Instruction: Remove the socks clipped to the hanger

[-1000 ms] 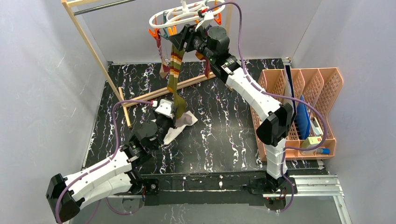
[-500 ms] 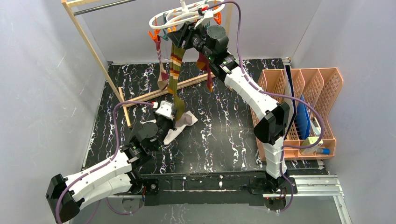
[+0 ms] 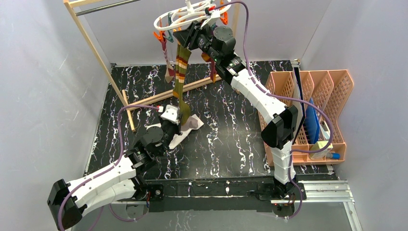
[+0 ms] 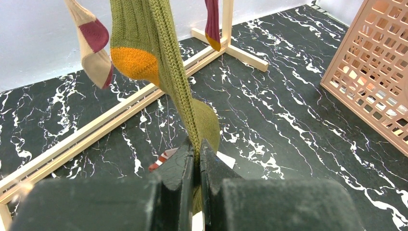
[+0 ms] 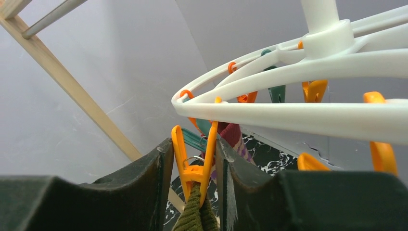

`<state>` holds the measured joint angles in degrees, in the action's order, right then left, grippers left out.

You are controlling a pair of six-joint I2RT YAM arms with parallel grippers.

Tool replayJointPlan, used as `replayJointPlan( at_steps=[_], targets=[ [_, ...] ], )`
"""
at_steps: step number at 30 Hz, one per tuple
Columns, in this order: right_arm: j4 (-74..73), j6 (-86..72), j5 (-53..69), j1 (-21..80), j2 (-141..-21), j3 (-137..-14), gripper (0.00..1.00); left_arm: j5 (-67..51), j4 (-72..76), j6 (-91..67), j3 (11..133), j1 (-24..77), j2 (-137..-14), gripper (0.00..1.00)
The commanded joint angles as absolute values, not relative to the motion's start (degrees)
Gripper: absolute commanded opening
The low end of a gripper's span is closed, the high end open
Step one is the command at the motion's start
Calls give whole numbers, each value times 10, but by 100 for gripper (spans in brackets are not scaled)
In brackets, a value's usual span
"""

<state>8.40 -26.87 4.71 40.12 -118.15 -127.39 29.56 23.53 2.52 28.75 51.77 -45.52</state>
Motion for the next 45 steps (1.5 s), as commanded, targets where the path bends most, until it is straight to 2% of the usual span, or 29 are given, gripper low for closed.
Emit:
replayJointPlan(
  at_steps=[1, 11, 17, 18, 20, 22, 23, 24, 31, 36, 39, 45],
  targets=[
    [120, -272, 46, 399, -1176, -1296, 42, 298, 229, 18, 283, 522, -450, 0],
    [121, -272, 46, 399, -1173, -1291, 15, 304, 228, 17, 286, 522, -451, 0],
    [121, -270, 46, 399, -1163, -1281, 8, 320, 208, 5, 290, 522, -453, 2],
    [120, -269, 47, 399, -1160, -1278, 7, 327, 197, 4, 295, 522, -456, 16],
    [120, -265, 47, 399, -1150, -1270, 6, 357, 173, 4, 304, 522, -464, 64],
    [118, -259, 49, 400, -1141, -1263, 5, 410, 155, 4, 309, 522, -464, 82],
    [117, -255, 51, 399, -1135, -1260, 5, 426, 152, 6, 310, 522, -460, 95],
    [115, -250, 51, 398, -1129, -1254, 5, 438, 152, 15, 309, 522, -455, 98],
    [123, -243, 53, 389, -1080, -1196, 5, 515, 215, 105, 307, 521, -450, 98],
    [129, -244, 54, 384, -1052, -1164, 5, 552, 353, 172, 296, 511, -512, 97],
    [133, -242, 54, 384, -1035, -1147, 4, 522, 423, 163, 303, 476, -560, 97],
    [125, -233, 57, 383, -1016, -1135, 4, 415, 452, 92, 386, 387, -677, 96]
  ],
)
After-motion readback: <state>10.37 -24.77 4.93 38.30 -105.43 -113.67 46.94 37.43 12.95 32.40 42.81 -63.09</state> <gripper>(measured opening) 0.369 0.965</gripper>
